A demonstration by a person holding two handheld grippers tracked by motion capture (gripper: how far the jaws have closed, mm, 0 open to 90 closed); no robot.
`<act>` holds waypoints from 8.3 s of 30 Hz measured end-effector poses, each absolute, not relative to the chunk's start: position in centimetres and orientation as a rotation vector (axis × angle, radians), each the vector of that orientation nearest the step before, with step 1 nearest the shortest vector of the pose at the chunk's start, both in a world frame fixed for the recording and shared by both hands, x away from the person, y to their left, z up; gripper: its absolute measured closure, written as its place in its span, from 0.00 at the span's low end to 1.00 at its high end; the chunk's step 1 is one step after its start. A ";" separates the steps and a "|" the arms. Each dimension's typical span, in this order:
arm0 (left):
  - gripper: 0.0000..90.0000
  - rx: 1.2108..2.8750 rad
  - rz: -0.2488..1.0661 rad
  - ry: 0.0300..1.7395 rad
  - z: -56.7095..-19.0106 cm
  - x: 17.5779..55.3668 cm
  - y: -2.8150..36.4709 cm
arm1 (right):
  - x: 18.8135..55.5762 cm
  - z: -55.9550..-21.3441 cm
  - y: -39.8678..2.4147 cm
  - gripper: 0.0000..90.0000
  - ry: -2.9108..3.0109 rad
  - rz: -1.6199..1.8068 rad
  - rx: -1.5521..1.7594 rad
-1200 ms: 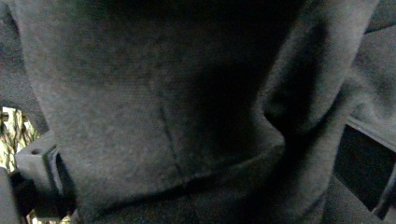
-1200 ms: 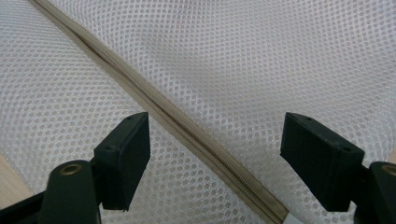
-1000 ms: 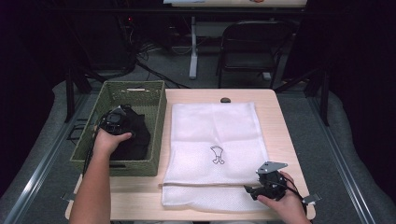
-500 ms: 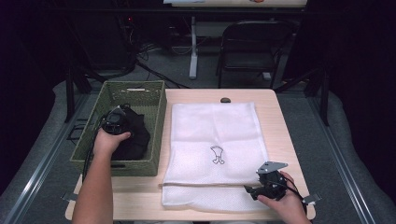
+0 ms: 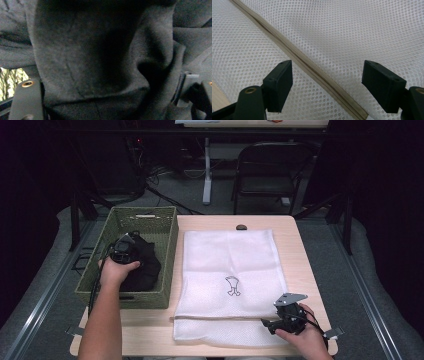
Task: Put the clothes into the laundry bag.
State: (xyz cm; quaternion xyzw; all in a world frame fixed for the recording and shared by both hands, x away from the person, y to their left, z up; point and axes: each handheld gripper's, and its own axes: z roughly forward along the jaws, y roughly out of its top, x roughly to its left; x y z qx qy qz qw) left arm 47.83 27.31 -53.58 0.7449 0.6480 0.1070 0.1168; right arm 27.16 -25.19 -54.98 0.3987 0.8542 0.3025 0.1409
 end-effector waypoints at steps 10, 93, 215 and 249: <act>0.34 2.176 0.299 1.874 -53.5 47.7 27.2 | 27.2 -55.0 -25.2 0.27 2.466 0.872 1.152; 0.76 2.096 0.326 1.749 -44.7 46.6 27.0 | 26.6 -54.7 -24.9 0.51 2.471 0.952 1.023; 0.76 2.221 0.261 1.405 -36.5 42.0 22.1 | 30.9 -56.2 -15.7 0.92 2.830 0.832 0.643; 0.76 2.240 0.262 1.354 -35.8 41.4 21.2 | 33.3 -53.8 -16.1 0.99 2.817 0.905 0.796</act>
